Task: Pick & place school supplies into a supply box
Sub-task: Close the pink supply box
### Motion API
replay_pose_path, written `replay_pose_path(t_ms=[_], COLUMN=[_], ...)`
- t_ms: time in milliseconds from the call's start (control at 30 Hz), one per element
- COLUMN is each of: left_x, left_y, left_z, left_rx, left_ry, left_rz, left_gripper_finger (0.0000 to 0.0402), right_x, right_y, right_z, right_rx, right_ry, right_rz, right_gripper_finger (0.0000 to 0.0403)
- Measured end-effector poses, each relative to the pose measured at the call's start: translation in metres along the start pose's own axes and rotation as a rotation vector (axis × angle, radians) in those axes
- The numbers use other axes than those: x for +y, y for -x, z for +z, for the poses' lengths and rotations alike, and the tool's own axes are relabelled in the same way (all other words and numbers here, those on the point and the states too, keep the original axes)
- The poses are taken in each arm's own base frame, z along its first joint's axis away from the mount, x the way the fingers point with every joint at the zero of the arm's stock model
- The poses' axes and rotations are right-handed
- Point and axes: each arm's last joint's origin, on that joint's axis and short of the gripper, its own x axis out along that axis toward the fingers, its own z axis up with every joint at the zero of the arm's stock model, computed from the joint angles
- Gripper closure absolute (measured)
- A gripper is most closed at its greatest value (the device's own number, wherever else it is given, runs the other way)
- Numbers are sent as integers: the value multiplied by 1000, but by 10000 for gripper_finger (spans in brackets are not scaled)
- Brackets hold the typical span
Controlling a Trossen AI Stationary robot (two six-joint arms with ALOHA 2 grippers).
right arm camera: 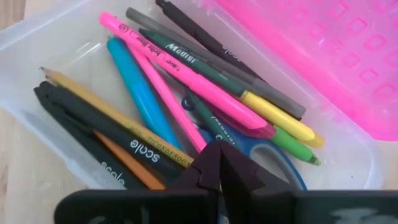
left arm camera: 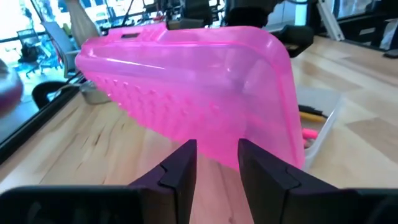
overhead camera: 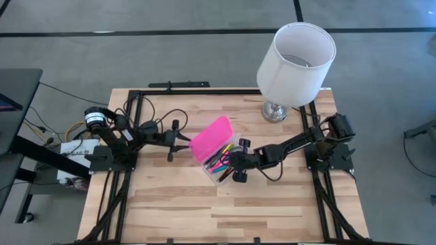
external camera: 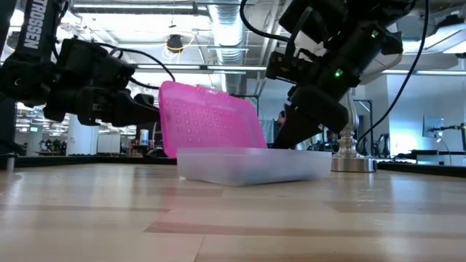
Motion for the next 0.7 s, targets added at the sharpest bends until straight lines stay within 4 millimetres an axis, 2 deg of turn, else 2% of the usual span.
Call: replay_pose_path(t_ms=[167, 700], left_x=[-4, -19], left_y=[-3, -32], left_z=[5, 26], left_rx=[-44, -138], left_ry=[-13, -30], left_rz=[-21, -142], left_gripper_finger=[288, 288], right_x=[-2, -4], right_y=[-1, -4], right_z=[0, -4], right_rx=[0, -17], right_ry=[-5, -1], right_rz=[-4, -10], right_gripper_finger=[400, 400])
